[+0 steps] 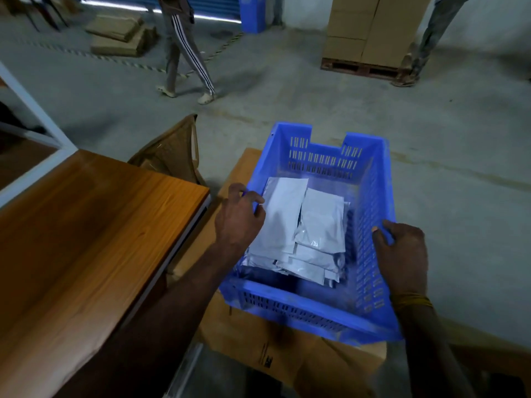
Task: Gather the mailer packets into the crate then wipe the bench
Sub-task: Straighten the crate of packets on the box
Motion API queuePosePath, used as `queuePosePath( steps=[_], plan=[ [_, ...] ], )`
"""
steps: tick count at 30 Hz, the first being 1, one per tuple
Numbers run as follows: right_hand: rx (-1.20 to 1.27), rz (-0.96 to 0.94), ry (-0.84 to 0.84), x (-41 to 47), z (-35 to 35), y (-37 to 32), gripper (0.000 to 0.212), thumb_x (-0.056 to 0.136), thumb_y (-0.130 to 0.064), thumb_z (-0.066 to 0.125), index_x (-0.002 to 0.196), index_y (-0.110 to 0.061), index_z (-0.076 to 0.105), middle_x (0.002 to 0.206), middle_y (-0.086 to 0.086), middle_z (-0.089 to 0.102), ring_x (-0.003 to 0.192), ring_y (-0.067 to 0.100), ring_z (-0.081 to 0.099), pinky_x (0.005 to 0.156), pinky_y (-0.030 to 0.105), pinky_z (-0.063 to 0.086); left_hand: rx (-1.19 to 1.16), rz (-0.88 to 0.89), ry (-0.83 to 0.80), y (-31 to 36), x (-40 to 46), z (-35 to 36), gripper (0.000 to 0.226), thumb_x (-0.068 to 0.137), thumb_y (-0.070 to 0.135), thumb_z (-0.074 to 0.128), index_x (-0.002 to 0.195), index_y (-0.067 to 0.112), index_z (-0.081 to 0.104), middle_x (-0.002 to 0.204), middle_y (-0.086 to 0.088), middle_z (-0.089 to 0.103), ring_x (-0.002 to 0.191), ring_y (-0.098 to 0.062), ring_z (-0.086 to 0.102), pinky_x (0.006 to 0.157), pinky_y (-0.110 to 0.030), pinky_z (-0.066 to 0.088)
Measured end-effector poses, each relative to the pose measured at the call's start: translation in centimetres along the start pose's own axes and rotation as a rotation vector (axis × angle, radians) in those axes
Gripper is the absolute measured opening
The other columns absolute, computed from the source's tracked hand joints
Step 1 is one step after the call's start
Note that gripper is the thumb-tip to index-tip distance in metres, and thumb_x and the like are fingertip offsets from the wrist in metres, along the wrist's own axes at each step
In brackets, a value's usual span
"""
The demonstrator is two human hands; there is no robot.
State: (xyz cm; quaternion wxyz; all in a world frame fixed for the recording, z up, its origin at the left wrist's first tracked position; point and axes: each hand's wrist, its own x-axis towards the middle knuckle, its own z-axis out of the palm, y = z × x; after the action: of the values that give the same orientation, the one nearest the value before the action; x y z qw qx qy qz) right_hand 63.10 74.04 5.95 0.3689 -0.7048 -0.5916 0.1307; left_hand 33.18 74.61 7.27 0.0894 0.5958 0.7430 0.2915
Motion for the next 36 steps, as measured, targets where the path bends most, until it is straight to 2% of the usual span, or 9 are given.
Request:
queuePosePath(
  steps=[7,11,17,21,23,26,30,34,36],
  plan=[
    [0.073,-0.004,0.052,-3.6,-2.3,-2.1,0.053,0.079,-0.037,0.056,0.11,0.002,0.072,0.108,0.027,0.067,0.107,0.04,0.06,0.096,0.037,0.043,-0.18,0.005,0.03,-0.7,-3.5,-3.1,0.023,0.082,0.011,0.065,0.095,0.026,0.074,0.117,-0.001,0.058,0.105,-0.009,0.056,0.086,-0.015,0.039],
    [0.062,-0.073,0.013,-7.7,-4.6,-3.7,0.049,0.08,-0.039,0.057,0.109,-0.003,0.074,0.113,0.024,0.065,0.11,0.037,0.06,0.098,0.033,0.04,-0.29,-0.038,0.12,-0.9,-8.3,-8.1,0.026,0.08,0.002,0.068,0.097,0.02,0.075,0.112,0.001,0.056,0.099,0.012,0.04,0.086,-0.001,0.028],
    [0.082,-0.226,-0.099,-12.5,-7.8,-9.4,0.045,0.082,-0.038,0.054,0.11,-0.01,0.075,0.121,0.016,0.065,0.11,0.031,0.062,0.096,0.027,0.037,-0.344,-0.174,0.257,-2.6,-18.0,-16.3,0.027,0.079,0.008,0.068,0.092,0.031,0.074,0.111,0.005,0.063,0.102,0.001,0.053,0.082,-0.002,0.034],
    [0.176,-0.335,-0.188,-15.3,-8.2,-13.6,0.042,0.082,-0.037,0.056,0.11,-0.012,0.075,0.122,0.01,0.065,0.107,0.028,0.063,0.097,0.024,0.037,-0.318,-0.231,0.374,-4.3,-23.7,-21.3,0.023,0.078,0.028,0.059,0.095,0.033,0.074,0.108,0.017,0.062,0.102,-0.008,0.061,0.084,-0.029,0.047],
    [0.23,-0.379,-0.239,-16.3,-7.6,-15.4,0.038,0.084,-0.036,0.06,0.11,-0.013,0.075,0.121,0.008,0.065,0.107,0.025,0.063,0.098,0.027,0.04,-0.32,-0.268,0.436,-5.3,-26.2,-23.4,0.025,0.079,0.03,0.057,0.097,0.034,0.074,0.111,0.02,0.063,0.095,-0.009,0.063,0.081,-0.035,0.051],
    [0.271,-0.447,-0.321,-17.2,-5.6,-17.7,0.029,0.089,-0.028,0.069,0.113,-0.012,0.074,0.121,0.008,0.064,0.11,0.021,0.061,0.095,0.015,0.035,-0.309,-0.326,0.507,-7.0,-29.2,-25.5,0.024,0.081,0.035,0.056,0.098,0.041,0.071,0.115,0.015,0.067,0.088,-0.015,0.067,0.075,-0.044,0.055],
    [0.348,-0.523,-0.445,-17.3,-1.3,-21.4,0.024,0.09,-0.015,0.071,0.113,-0.008,0.074,0.116,0.006,0.064,0.106,0.013,0.058,0.092,0.008,0.033,-0.279,-0.447,0.635,-9.5,-31.4,-26.4,0.026,0.08,0.041,0.053,0.1,0.045,0.069,0.112,0.015,0.068,0.091,-0.021,0.068,0.077,-0.049,0.056],
    [0.375,-0.611,-0.549,-16.3,4.3,-24.8,0.025,0.089,-0.011,0.07,0.113,-0.006,0.073,0.118,0.01,0.066,0.111,0.021,0.062,0.1,0.029,0.045,-0.293,-0.57,0.782,-11.4,-30.7,-25.8,0.023,0.087,0.02,0.062,0.1,0.036,0.071,0.109,0.011,0.069,0.094,-0.025,0.066,0.083,-0.047,0.054],
    [0.382,-0.663,-0.582,-15.0,7.4,-26.7,0.025,0.088,-0.011,0.07,0.113,-0.005,0.074,0.117,0.012,0.068,0.109,0.023,0.064,0.097,0.025,0.044,-0.307,-0.627,0.83,-12.5,-29.3,-25.3,0.022,0.088,0.018,0.062,0.102,0.032,0.072,0.107,0.009,0.07,0.09,-0.029,0.067,0.079,-0.045,0.053]
  ],
)
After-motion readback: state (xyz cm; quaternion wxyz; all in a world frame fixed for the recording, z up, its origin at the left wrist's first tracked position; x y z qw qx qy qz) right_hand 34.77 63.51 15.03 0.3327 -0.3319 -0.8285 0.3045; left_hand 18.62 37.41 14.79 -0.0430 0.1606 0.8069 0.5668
